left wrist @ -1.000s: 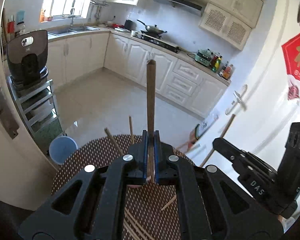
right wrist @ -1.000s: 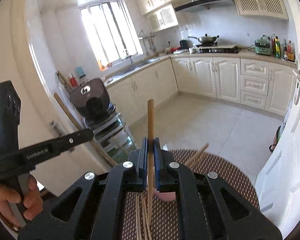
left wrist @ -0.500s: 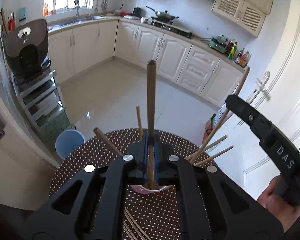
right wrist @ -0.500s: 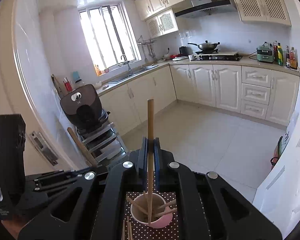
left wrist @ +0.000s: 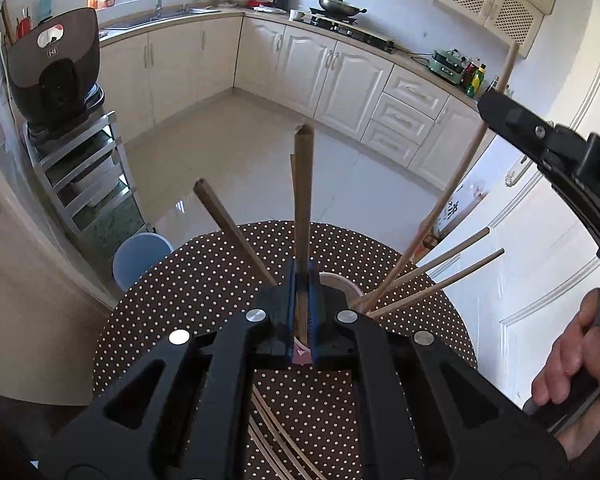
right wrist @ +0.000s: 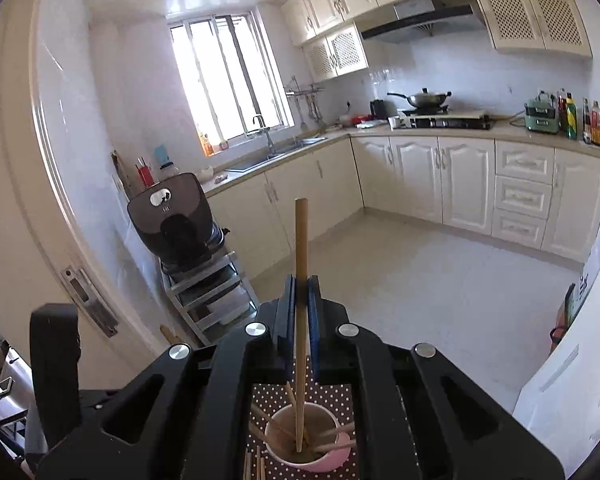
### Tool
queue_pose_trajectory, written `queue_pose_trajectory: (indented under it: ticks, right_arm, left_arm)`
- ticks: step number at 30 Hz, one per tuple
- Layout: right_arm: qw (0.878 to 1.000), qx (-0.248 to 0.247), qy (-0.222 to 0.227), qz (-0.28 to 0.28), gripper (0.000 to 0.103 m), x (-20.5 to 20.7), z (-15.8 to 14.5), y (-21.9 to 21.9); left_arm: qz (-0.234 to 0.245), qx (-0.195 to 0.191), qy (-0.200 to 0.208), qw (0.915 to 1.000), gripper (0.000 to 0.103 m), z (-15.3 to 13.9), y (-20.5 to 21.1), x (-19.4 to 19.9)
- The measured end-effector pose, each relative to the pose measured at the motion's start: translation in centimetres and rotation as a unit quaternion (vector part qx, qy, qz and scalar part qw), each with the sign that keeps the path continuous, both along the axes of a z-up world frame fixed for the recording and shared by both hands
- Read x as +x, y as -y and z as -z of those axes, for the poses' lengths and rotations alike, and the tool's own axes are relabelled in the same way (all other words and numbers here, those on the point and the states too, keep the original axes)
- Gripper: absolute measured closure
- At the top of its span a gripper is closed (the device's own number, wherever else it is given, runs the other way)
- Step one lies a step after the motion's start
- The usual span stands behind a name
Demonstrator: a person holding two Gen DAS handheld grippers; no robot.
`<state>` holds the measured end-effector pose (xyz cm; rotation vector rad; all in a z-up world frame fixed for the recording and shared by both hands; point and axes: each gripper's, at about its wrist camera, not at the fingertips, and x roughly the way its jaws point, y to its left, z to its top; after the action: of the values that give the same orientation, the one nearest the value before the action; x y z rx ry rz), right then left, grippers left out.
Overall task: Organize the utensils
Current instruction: 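Lower the chopstick into the pink cup and open the right gripper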
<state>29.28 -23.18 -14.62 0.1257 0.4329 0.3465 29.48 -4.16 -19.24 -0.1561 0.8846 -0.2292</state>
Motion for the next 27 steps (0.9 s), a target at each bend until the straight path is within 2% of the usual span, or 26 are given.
queue_pose_trajectory:
  ticks: [14, 24, 27]
  right_arm:
    - [0.997, -0.033, -0.069, 0.004, 0.098, -1.3, 4.9, -0.1]
    - [0.996, -0.015, -0.085, 0.016, 0.098, -2.1, 5.8, 0.3]
    - [0.996, -0.020, -0.091, 0.011, 0.098, -1.8, 5.9, 0.0]
  left_arm:
    - [0.011, 0.004, -0.013, 0.9999, 0.097, 0.5, 0.4, -1.2]
    - [0.022, 0.000, -0.015, 0.9997, 0.097, 0.6, 0.5, -1.3]
    - [0.026, -0.001, -0.030, 0.9992, 0.097, 1.1, 0.7, -1.1]
